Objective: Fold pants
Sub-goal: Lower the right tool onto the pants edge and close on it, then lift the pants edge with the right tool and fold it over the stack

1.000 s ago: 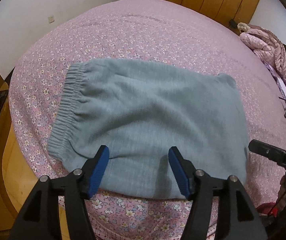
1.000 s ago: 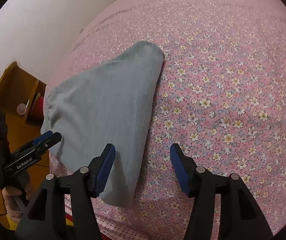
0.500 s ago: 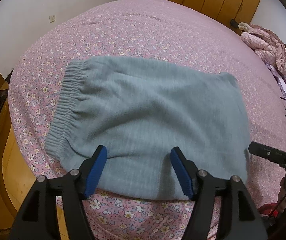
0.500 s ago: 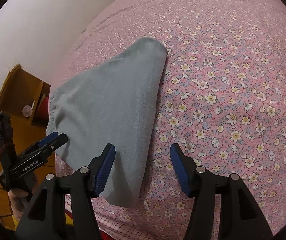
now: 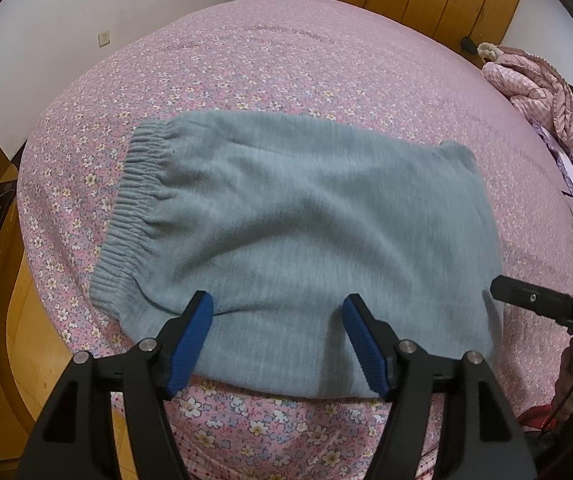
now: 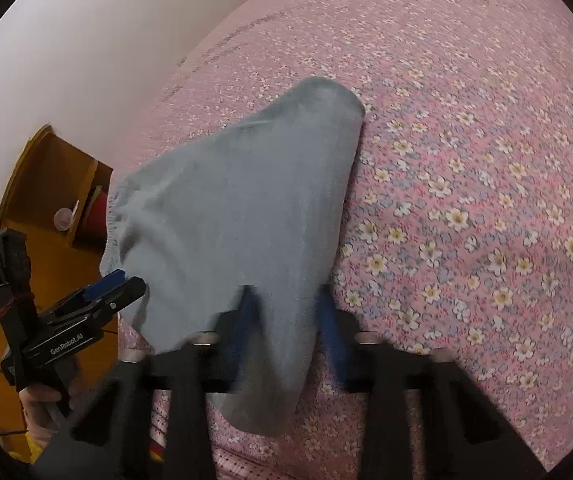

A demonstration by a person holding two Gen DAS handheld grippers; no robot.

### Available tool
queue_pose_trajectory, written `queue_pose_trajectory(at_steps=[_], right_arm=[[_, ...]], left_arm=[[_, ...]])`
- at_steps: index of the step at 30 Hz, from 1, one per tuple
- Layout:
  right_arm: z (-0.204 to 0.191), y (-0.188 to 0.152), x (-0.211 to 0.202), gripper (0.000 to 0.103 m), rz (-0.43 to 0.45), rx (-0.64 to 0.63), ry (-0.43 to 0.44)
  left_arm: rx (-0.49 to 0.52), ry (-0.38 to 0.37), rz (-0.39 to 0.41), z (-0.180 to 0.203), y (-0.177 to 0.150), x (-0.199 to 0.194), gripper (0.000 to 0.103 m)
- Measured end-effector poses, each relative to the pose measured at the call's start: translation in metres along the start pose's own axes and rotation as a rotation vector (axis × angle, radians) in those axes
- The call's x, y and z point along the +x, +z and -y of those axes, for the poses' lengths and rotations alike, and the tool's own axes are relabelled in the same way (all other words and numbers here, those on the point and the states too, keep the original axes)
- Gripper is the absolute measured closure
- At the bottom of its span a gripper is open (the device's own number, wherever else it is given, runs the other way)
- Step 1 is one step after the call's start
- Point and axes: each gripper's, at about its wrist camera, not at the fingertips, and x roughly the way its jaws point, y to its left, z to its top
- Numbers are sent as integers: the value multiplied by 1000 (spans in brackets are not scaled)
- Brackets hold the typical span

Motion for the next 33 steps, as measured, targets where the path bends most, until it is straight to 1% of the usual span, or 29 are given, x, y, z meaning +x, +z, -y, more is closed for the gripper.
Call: queue_pose_trajectory(at_steps=[1,3,8,15,22,28,31,33], right_arm=[[-3,0,-2,89,10,-12,7],[-13,4,-10,91,41,-58,15],[-46,14,-30,92,95,-195,43],[-92,27,-42,92,127,-336,94],[-120,39,-40,92,120,-407,141],[-149,58,-36,92,94,-442,225],[-172,69,-26,92,66,-457,278],[-183,74,-16,92,46,-456,294]], left_arm=[[0,0,-1,0,0,0,32],[0,0,0,0,0,0,32],[-12,-12,0,-3,-1,-2,32],[-26,-14,16,-11,-1,-11,32],[-35,5,65,-23,4,-31,32],[-52,41,89,-40,9,-42,32],[-58,50,99,-47,13,-46,32],[-64,51,108,-52,16,-49,32]])
